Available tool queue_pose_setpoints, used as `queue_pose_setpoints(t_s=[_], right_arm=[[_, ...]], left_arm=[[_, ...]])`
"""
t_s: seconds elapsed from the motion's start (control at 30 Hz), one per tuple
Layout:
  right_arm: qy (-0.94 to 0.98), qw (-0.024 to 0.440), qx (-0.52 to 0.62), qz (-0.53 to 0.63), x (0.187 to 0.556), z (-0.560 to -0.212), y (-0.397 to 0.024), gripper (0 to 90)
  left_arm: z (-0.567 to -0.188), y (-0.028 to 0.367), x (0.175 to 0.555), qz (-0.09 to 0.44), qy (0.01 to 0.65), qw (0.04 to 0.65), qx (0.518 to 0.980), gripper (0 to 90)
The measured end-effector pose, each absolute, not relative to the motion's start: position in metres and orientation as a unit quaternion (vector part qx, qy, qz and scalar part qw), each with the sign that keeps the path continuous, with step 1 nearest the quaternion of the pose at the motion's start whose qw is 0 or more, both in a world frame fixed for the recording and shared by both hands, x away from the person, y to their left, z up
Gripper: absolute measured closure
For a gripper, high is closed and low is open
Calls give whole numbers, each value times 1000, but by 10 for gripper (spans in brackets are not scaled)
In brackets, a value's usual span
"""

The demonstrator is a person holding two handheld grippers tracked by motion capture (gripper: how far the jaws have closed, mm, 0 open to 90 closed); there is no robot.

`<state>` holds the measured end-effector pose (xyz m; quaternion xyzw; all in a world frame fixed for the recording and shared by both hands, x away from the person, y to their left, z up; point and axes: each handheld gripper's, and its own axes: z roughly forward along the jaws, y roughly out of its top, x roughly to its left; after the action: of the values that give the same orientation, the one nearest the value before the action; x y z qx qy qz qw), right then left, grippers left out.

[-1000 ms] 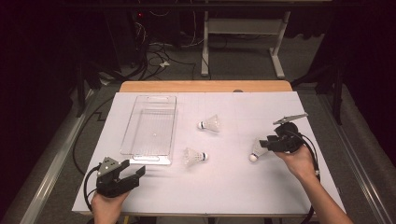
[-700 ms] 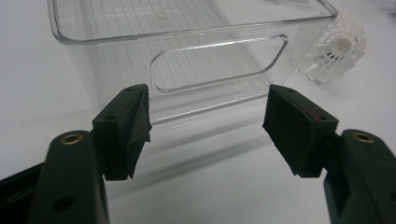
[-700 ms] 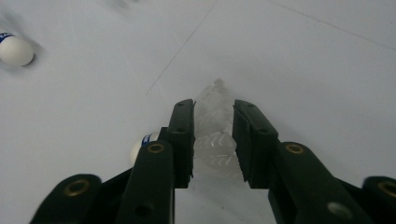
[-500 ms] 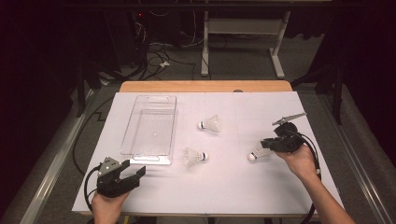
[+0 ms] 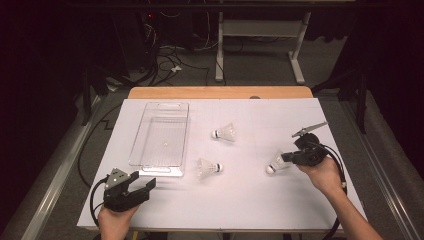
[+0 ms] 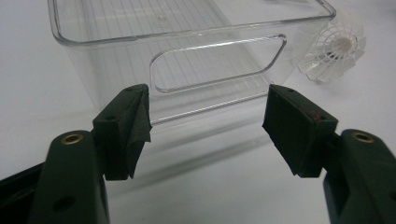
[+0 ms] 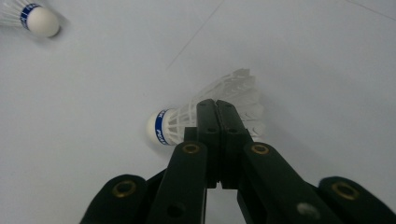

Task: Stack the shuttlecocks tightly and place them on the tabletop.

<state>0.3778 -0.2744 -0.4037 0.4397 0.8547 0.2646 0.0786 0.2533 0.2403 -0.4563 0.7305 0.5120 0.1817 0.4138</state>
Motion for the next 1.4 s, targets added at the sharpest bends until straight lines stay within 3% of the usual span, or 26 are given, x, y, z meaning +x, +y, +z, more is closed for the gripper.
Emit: queue_pose_setpoints(t_s=[0.27,1.4], right_arm=[[855,67,427,287,376,-397,-270,900],[838,91,412,344,389,-387,-255,900]], left_arm=[[-456,242,253,184,514,415,728,326],[-455,239,251,196,507,411,732,324]])
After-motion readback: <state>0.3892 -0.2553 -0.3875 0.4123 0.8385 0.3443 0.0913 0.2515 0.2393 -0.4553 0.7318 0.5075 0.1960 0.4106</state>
